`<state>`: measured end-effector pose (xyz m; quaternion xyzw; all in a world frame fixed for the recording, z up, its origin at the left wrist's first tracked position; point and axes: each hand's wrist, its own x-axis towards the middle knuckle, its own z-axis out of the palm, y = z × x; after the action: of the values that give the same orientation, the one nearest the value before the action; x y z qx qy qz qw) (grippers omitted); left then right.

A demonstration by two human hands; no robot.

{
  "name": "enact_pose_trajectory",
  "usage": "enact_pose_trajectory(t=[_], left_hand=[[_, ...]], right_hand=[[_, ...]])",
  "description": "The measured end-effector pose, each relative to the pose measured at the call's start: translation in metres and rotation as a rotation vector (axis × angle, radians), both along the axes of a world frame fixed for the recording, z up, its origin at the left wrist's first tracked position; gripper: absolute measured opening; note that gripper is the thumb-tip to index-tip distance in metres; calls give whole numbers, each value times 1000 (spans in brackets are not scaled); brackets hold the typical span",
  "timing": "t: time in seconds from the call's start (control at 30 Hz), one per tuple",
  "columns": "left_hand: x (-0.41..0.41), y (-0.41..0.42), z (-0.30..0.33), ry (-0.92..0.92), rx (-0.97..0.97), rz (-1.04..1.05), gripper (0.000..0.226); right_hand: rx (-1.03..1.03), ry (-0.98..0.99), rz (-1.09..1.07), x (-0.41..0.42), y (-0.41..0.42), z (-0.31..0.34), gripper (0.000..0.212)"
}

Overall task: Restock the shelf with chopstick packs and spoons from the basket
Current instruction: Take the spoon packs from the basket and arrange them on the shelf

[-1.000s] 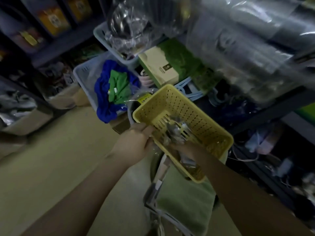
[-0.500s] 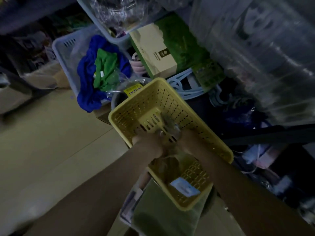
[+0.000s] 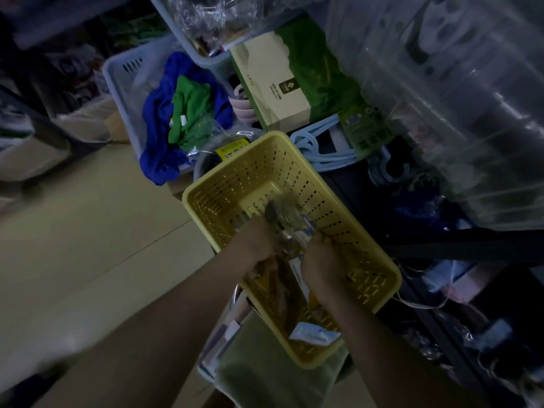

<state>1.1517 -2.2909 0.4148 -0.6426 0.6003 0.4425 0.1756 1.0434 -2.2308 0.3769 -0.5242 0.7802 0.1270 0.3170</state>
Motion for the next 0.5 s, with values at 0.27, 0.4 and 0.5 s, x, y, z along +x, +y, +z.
enact_pose_trajectory(t=[0.27, 0.4, 0.5], left_hand=[[38, -10, 82, 285, -80, 255, 31], [45, 5, 80, 325, -39, 257, 41], [50, 13, 69, 309, -37, 252, 28]], right_hand=[[-57, 52, -153, 22, 2, -29, 61], [99, 50, -67, 23, 1, -31, 79], [265, -68, -84, 21, -2, -38, 98]])
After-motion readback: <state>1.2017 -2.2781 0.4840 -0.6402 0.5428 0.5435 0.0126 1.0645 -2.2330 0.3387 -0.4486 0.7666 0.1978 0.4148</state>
